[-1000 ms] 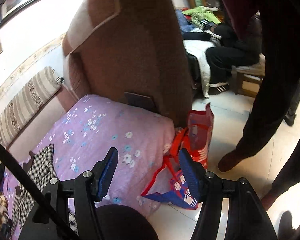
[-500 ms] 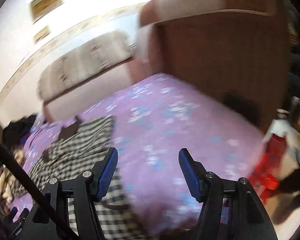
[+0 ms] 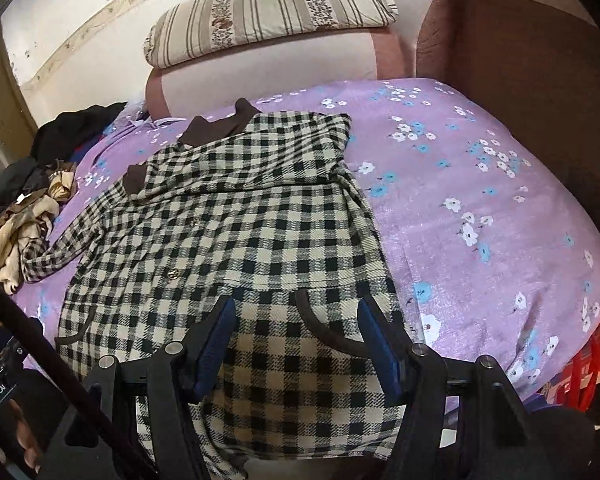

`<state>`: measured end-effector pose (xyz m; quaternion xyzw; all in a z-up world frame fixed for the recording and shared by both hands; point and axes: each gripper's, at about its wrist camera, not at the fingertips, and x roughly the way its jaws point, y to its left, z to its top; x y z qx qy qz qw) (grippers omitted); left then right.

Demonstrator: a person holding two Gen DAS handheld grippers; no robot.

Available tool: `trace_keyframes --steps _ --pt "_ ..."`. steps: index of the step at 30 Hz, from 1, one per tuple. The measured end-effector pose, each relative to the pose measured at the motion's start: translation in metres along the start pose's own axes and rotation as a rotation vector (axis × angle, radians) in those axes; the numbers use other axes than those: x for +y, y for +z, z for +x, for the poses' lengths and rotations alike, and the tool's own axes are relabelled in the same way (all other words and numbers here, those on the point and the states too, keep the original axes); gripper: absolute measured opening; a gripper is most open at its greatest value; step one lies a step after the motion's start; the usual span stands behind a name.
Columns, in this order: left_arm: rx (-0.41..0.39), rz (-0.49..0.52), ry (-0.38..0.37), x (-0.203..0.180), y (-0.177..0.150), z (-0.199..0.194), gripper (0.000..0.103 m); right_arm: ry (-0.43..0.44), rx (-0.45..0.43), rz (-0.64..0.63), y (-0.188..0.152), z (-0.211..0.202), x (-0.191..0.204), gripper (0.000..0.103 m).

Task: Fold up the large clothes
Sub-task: 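Grasp the other sleeve cuff with the left gripper and fold it across the body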

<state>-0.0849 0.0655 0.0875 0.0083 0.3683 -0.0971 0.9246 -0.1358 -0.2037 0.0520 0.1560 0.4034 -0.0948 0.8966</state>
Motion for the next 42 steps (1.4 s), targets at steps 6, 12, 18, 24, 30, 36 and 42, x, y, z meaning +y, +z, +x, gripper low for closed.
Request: trace_keyframes --steps 6,12,18,24,30,36,42 --pt "0.02 0.015 0.015 -0.004 -0.002 0.006 0.103 -0.015 0.032 0.029 -0.013 0.009 -0.012 0.068" --pt "0.016 -0.004 0.073 0.008 0.0 0.004 0.103 0.005 0.073 0.051 -0.029 0.022 -0.019 0.068" --pt "0.004 -0.149 0.204 0.075 0.019 -0.003 0.103 0.051 0.069 0.039 -0.038 0.038 -0.016 0.068" --pt "-0.036 -0.181 0.398 0.147 0.046 0.015 0.103 0.068 0.063 -0.006 -0.05 0.05 -0.01 0.069" --pt "0.049 -0.32 0.388 0.215 0.069 0.068 0.103 0.069 0.054 0.002 -0.053 0.049 -0.015 0.069" --pt "0.113 -0.302 0.494 0.246 0.097 0.131 0.103 0.01 0.052 -0.053 -0.056 0.05 -0.004 0.071" --pt "0.237 -0.432 0.412 0.282 0.098 0.166 0.018 -0.043 0.053 -0.081 -0.059 0.052 0.0 0.071"
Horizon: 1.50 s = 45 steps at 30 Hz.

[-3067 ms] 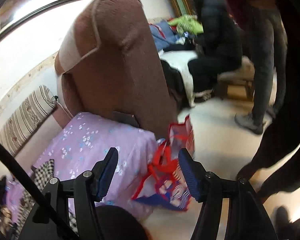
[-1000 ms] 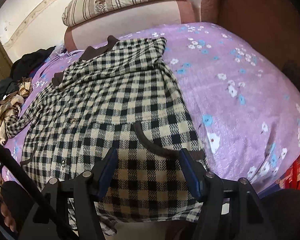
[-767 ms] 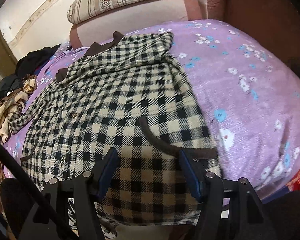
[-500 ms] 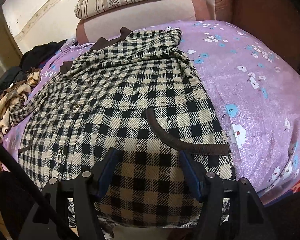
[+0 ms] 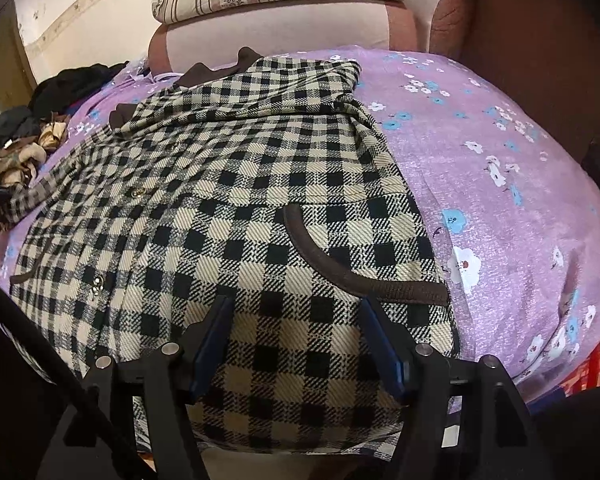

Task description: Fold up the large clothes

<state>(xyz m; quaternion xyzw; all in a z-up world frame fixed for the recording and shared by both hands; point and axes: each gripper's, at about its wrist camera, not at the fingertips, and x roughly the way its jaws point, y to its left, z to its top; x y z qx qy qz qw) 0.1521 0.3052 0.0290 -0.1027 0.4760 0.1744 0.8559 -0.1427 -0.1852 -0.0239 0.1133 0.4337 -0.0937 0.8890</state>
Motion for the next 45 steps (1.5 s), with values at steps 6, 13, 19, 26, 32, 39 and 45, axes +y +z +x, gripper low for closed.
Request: trace_keyframes --steps 6,13,19,26,32,39,45 --pt "-0.106 -0.121 -0.124 0.029 0.013 -0.055 0.007 -0.03 -0.002 -0.04 -0.001 0.002 0.004 0.071" --pt "-0.301 0.071 -0.289 -0.07 0.035 -0.161 0.006 -0.014 -0.015 -0.033 -0.003 0.0 0.002 0.07" --pt "-0.302 0.308 -0.571 -0.235 0.002 -0.233 0.006 0.001 -0.035 -0.032 -0.008 -0.003 -0.001 0.07" --pt "-0.227 0.488 -0.778 -0.358 -0.062 -0.276 0.075 0.035 -0.044 -0.011 -0.009 -0.007 -0.01 0.07" --pt "-0.283 0.547 -0.697 -0.325 -0.077 -0.28 0.077 0.059 -0.054 0.011 -0.009 -0.006 -0.012 0.072" --pt "-0.404 0.538 -0.358 -0.234 -0.087 -0.228 0.083 0.039 -0.058 -0.005 -0.008 -0.004 -0.004 0.078" --pt "-0.386 0.516 -0.219 -0.181 -0.11 -0.173 0.083 0.016 -0.047 -0.02 -0.01 -0.005 -0.003 0.078"
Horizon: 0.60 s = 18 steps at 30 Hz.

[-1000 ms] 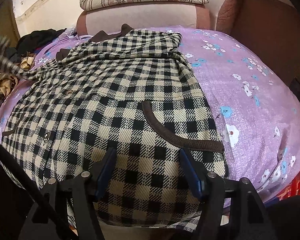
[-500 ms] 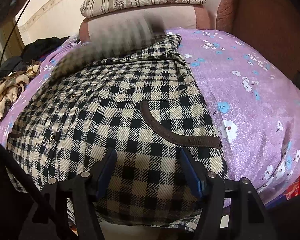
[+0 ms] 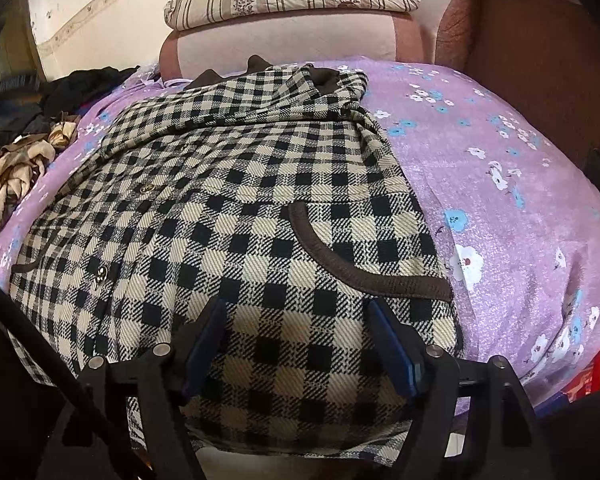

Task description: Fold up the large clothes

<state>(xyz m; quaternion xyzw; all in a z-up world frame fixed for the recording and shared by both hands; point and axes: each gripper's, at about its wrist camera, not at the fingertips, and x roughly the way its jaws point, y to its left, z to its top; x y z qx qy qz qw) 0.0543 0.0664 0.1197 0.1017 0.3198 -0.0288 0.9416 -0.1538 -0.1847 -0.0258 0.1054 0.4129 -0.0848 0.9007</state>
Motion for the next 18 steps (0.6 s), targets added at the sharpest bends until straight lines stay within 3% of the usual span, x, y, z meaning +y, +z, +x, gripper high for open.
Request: trace_keyframes --steps 4,7,12,18 --pt "0.064 -0.051 -0.036 0.006 -0.034 0.02 0.083 -0.041 0.013 0.005 -0.003 -0.01 -0.004 0.078" --pt "0.058 -0.046 -0.055 0.0 -0.05 0.027 0.083 -0.1 0.01 0.004 0.0 -0.02 -0.009 0.078" --pt "0.074 -0.009 -0.099 -0.01 -0.063 0.028 0.083 -0.175 -0.004 -0.017 0.03 -0.03 -0.015 0.078" --pt "0.004 0.066 -0.094 -0.03 -0.066 0.011 0.083 -0.247 -0.076 -0.002 0.07 -0.079 -0.048 0.077"
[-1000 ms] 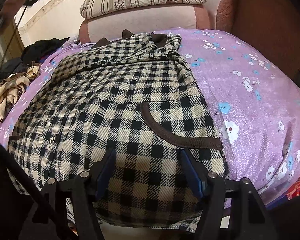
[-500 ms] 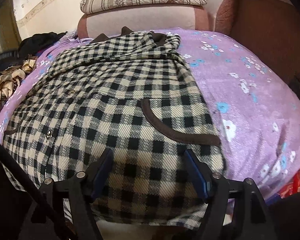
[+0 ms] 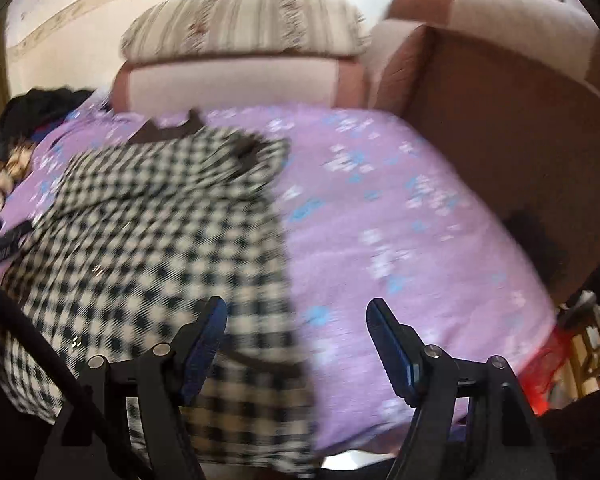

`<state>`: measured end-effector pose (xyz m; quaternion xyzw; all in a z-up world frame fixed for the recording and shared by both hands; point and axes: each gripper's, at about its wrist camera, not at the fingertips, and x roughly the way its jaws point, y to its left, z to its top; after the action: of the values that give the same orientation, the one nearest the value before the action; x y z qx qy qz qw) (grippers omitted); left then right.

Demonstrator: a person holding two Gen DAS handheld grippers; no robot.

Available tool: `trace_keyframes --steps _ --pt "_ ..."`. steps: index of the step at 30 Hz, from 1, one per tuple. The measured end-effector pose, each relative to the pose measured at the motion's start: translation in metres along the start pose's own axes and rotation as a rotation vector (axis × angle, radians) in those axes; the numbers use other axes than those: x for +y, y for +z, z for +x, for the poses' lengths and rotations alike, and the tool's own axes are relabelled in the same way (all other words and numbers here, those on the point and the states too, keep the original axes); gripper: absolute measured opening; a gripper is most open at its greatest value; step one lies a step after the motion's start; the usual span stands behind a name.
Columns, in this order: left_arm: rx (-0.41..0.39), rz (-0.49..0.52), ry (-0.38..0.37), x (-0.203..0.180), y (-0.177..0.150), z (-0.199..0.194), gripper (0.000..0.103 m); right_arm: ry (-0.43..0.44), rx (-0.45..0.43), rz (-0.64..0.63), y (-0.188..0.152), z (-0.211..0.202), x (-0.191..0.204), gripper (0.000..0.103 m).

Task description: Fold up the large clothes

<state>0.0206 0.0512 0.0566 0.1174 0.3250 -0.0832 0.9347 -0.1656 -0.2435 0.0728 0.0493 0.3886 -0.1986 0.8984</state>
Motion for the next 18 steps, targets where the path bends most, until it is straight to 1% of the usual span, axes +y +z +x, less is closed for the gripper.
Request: trace_keyframes --steps 2,5,8,10,13,18 --pt "-0.013 0.019 0.001 -0.005 -0.001 -0.004 0.083 -0.052 -0.017 0.054 0.0 -0.014 -0.03 0.077" --pt "0.013 0.027 -0.007 -0.012 -0.004 -0.001 0.083 -0.098 -0.021 0.188 -0.013 -0.027 -0.077 0.077" --pt "0.04 0.024 -0.019 -0.019 -0.006 0.004 0.083 -0.124 0.017 0.268 -0.034 -0.018 -0.106 0.077" --pt "0.06 0.024 -0.018 -0.024 -0.006 0.008 0.083 -0.111 0.036 0.322 -0.045 -0.008 -0.117 0.077" --pt "0.064 0.013 -0.036 -0.027 -0.009 0.006 0.083 -0.109 0.051 0.349 -0.055 0.002 -0.12 0.077" --pt "0.063 0.045 -0.022 -0.032 -0.015 0.005 0.083 -0.117 0.046 0.31 -0.052 0.005 -0.109 0.077"
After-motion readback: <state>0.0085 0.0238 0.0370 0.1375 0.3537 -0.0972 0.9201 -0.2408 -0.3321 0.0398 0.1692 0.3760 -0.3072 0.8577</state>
